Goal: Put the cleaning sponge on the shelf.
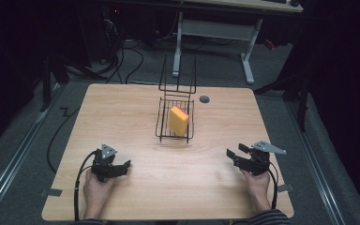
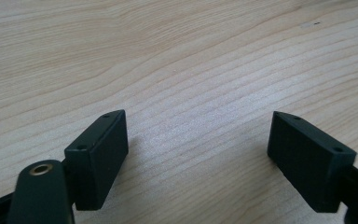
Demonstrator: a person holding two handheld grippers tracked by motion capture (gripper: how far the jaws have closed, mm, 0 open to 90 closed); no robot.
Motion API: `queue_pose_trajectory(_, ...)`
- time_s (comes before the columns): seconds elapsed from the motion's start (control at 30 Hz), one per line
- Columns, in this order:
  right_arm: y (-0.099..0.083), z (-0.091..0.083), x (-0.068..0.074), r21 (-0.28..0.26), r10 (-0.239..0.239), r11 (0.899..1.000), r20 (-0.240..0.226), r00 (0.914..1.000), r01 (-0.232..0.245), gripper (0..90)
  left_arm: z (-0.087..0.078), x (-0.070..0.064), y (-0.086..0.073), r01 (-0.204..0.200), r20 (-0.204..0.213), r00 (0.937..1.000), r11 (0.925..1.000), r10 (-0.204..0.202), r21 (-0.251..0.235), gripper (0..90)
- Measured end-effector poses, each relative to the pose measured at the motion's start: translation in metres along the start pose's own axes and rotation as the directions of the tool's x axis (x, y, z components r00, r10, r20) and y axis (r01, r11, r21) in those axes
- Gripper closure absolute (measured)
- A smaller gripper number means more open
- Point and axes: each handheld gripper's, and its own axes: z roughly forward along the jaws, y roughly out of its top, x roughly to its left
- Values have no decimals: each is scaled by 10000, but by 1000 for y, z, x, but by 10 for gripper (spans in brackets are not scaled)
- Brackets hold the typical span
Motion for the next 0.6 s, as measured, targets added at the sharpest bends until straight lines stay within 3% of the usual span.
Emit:
queue_pose_trajectory(0.3, -19, 22, 0, 1111, -106, 9938, 299, 9995, 73, 340, 0, 0, 0, 2, -1, 10000, 10000, -2, -3, 208)
queue_pose_trajectory(0.47, -25, 33, 4, 1748, -611, 9834, 622, 9962, 494, 341, 0, 0, 0, 2, 0, 10000, 10000, -2, 0, 208)
queue_pose_trajectory(0.6, -24, 39, 9, 2293, -1284, 9681, 1063, 9860, 1013, 341, 0, 0, 0, -1, 5, 10000, 10000, 1, 6, 208)
